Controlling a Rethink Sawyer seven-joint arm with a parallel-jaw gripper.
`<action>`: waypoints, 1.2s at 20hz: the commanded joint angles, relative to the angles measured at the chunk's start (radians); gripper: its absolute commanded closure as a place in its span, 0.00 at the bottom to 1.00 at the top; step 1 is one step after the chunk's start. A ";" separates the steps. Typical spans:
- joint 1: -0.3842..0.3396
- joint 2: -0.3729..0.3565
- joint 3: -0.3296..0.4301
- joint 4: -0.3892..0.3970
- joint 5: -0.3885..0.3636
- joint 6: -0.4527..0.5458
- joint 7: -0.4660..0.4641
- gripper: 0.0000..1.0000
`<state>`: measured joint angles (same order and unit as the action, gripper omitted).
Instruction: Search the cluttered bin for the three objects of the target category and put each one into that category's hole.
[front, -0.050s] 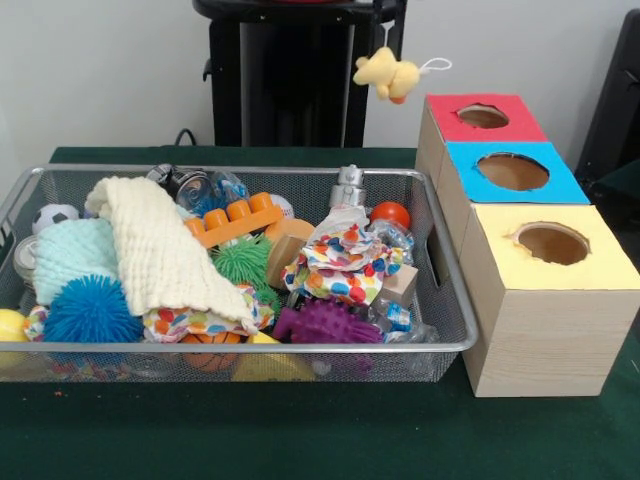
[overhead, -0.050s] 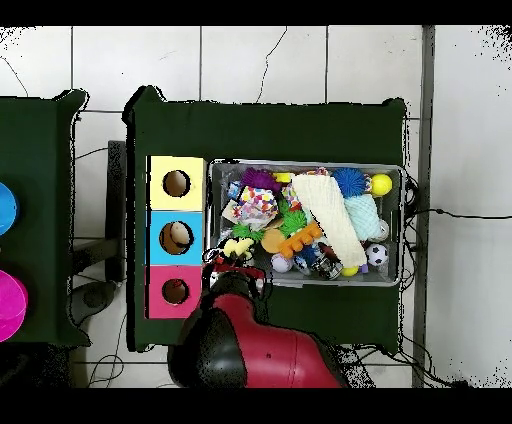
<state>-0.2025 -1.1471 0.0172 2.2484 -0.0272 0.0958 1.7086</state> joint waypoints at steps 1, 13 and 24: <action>0.046 -0.027 0.000 0.105 0.103 0.060 0.283 1.00; 0.069 0.105 0.066 0.204 0.201 -0.191 0.367 1.00; 0.151 0.182 0.040 0.188 0.264 -0.265 0.382 1.00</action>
<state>-0.0949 -1.0255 0.0189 2.4258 0.1509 -0.1621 1.7898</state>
